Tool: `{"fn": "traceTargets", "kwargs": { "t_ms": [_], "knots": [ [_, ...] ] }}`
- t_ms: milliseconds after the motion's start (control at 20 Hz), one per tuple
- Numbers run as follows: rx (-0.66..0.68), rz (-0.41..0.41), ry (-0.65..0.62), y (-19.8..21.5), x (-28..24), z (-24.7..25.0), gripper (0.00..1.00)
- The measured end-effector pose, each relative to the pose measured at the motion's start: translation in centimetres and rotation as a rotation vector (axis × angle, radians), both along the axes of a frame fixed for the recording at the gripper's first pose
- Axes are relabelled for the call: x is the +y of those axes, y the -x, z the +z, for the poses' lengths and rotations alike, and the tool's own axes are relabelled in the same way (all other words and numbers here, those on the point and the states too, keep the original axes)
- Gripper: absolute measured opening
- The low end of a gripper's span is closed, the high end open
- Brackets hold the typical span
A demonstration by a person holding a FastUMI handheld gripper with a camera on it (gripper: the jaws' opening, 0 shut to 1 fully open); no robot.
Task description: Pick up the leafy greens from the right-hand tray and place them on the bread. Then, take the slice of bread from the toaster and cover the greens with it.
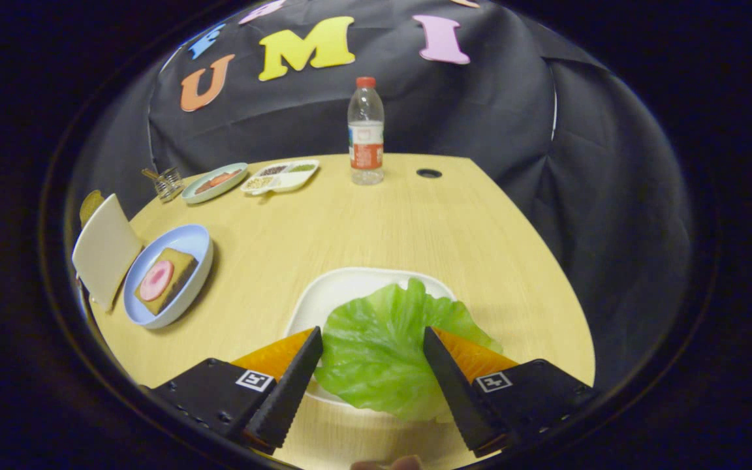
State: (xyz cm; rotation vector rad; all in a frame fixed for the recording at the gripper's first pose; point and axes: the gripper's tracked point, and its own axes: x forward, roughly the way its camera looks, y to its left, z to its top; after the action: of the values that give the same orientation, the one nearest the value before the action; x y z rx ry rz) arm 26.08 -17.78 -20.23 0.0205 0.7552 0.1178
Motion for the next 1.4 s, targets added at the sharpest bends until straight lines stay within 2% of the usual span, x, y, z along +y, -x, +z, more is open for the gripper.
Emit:
{"fn": "traceTargets", "kwargs": {
  "t_ms": [100, 250, 300, 450, 800, 1050, 1400],
  "knots": [
    [-0.003, -0.029, 0.027, -0.2, -1.7, -0.6, 0.91],
    [-0.018, -0.069, -0.001, -0.4, -2.2, -0.2, 0.12],
    [-0.021, -0.083, -0.027, -0.5, -2.3, 0.0, 0.01],
    [-0.113, -0.139, -0.128, -1.5, -2.2, 3.6, 0.0],
    [-0.258, -0.104, -0.157, -0.8, 1.0, 11.4, 0.0],
    [-0.306, -0.001, -0.183, -0.1, 8.7, 14.4, 0.0],
    [-0.307, 0.164, -0.096, -0.8, 21.4, 13.5, 0.0]
  ]
}}
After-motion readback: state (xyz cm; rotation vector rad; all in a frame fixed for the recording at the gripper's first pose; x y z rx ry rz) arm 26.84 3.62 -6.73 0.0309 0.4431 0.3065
